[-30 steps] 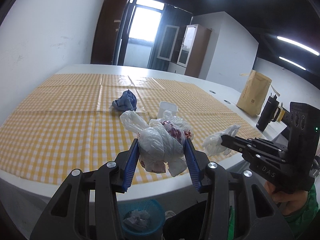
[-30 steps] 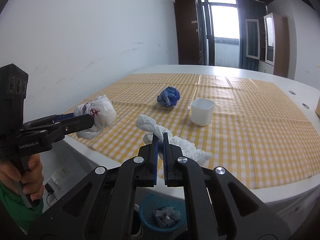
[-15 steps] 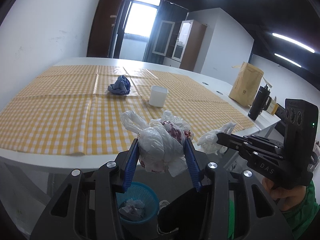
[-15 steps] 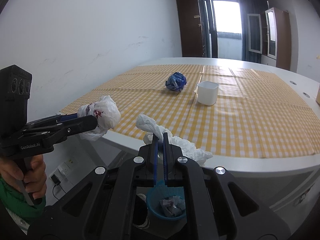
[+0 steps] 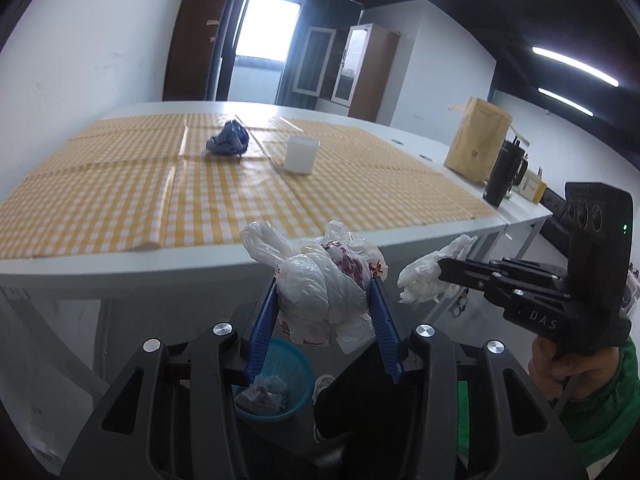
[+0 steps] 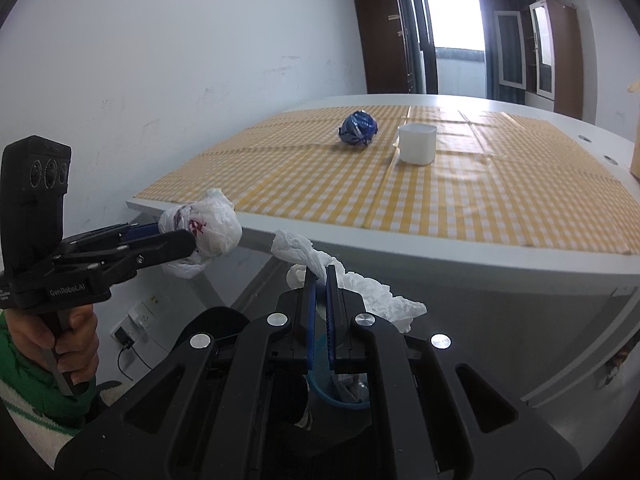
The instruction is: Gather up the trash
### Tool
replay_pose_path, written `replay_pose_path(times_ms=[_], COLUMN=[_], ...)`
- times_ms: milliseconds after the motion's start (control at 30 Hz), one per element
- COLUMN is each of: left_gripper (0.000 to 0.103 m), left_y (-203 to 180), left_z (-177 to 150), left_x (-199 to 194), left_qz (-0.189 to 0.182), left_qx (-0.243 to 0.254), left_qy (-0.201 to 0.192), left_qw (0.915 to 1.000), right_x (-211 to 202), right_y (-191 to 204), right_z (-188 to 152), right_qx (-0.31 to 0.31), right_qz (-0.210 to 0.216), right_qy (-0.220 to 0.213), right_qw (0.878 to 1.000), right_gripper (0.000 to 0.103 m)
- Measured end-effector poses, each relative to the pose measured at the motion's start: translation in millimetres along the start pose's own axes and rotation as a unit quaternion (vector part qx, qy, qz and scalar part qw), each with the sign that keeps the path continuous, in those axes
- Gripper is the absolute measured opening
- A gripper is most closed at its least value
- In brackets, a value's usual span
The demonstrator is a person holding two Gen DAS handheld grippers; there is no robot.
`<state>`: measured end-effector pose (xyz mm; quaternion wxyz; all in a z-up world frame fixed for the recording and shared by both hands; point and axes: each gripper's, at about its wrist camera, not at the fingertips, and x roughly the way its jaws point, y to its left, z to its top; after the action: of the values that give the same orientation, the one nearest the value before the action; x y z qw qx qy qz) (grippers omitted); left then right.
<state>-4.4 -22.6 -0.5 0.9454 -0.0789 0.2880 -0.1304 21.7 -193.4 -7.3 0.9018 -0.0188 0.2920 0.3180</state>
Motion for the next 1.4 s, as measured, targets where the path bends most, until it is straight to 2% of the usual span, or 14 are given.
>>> replay_pose_path(times_ms=[400,800,1033,1300,1400], left_gripper=[0.045,0.045,0.045,0.045,0.045], left_y=[16.3,43.1,61.2,74.6,83.3], left_z=[-43.8,-71.7,-92.7,-103.8,-110.5], left_x=[29.9,74.8,107.6,154.0,167.7], left_qz=[-0.005,-0.006,-0.005,0.015,0.033], left_qx=[-0.020,-0.053,-0.089,-0.095,-0.092], left_qy=[0.061,0.106,0.151,0.194,0.214], left_qw=[0.9979,0.9929,0.9846,0.9764,0.9720], right_x=[22.7,84.1,130.4,184.2,199.5], right_y=[-2.6,-16.8,-30.2,-37.7,-43.5], right_z=[-38.9,-72.5,-97.1,-114.8,-122.3], right_qx=[0.018,0.057,0.083,0.103,0.116], right_qz=[0.008,0.019,0.017,0.028,0.034], right_qy=[0.053,0.118,0.161,0.211,0.230], right_qw=[0.998,0.991,0.983,0.972,0.966], right_gripper=[0.004,0.004,0.004,0.004,0.004])
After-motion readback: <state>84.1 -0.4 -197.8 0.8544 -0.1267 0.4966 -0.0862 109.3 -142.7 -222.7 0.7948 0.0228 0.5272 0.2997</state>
